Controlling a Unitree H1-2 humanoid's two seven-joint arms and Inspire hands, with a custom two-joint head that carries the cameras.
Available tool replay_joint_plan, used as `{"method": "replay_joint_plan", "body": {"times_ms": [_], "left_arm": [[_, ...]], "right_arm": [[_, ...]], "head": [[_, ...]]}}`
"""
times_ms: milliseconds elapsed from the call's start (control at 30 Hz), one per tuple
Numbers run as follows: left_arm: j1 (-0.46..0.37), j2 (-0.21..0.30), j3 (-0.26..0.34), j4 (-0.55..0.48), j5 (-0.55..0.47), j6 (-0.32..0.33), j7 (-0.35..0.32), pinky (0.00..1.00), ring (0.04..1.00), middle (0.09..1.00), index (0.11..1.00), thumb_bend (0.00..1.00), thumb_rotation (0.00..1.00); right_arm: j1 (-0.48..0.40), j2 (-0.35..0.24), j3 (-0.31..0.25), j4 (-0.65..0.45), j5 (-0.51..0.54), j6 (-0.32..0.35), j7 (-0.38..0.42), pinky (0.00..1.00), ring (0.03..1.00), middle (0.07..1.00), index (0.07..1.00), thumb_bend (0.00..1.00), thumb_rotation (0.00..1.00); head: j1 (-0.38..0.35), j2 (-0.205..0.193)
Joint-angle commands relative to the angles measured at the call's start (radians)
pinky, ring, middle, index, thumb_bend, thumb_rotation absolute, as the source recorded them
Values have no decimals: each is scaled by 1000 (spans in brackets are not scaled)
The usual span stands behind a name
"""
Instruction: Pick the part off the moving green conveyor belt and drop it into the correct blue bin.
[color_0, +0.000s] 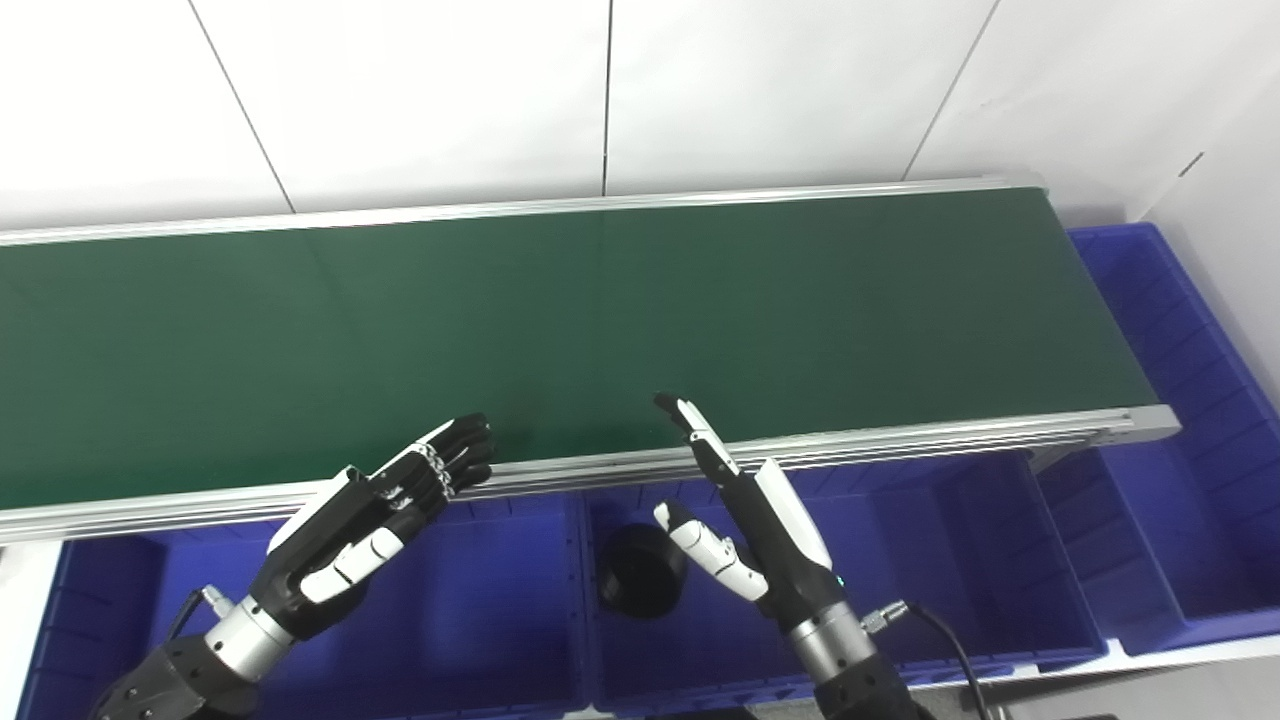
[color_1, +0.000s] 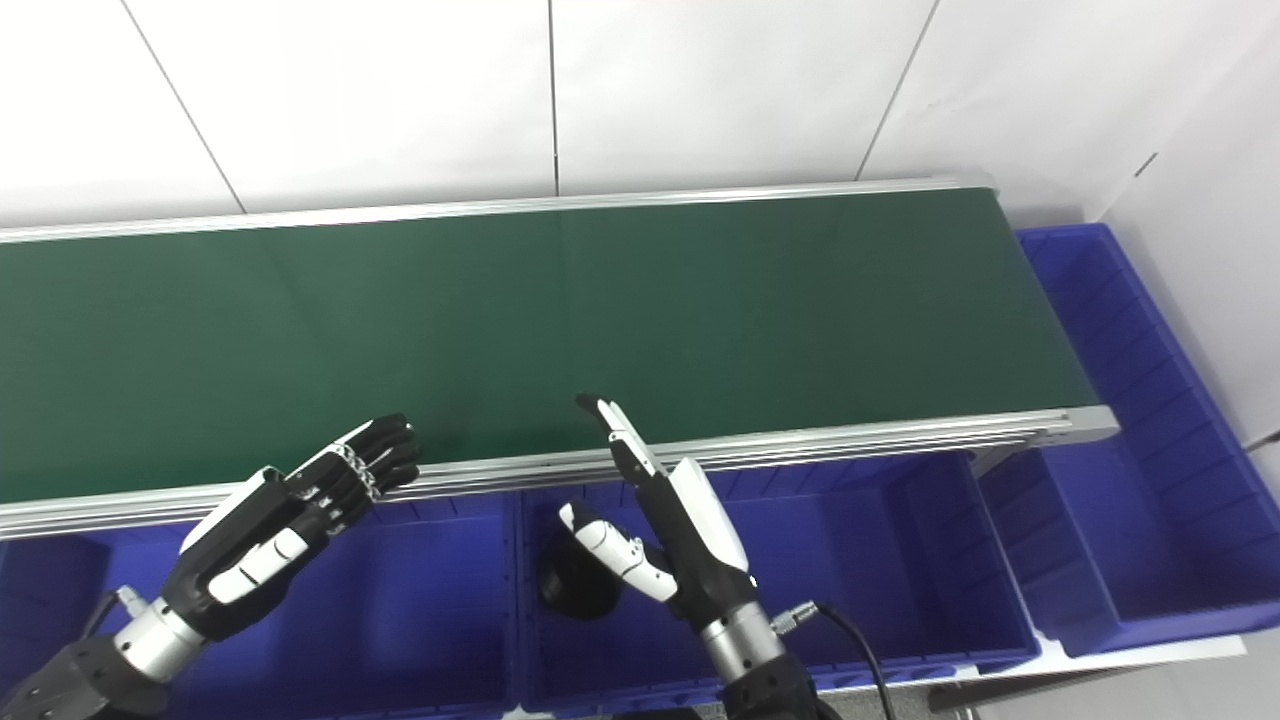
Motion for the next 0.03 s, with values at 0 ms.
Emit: {"method": "replay_joint_plan", "body": {"times_ms": [0], "left_arm": [[-11,-1,6,3,-7,-58,-16,943,962,970,940,465,622]], "right_arm": [[-6,-8,-4,-36,16,-57,-5,946,976,986,972,459,976]], "head": [[1,0]]}}
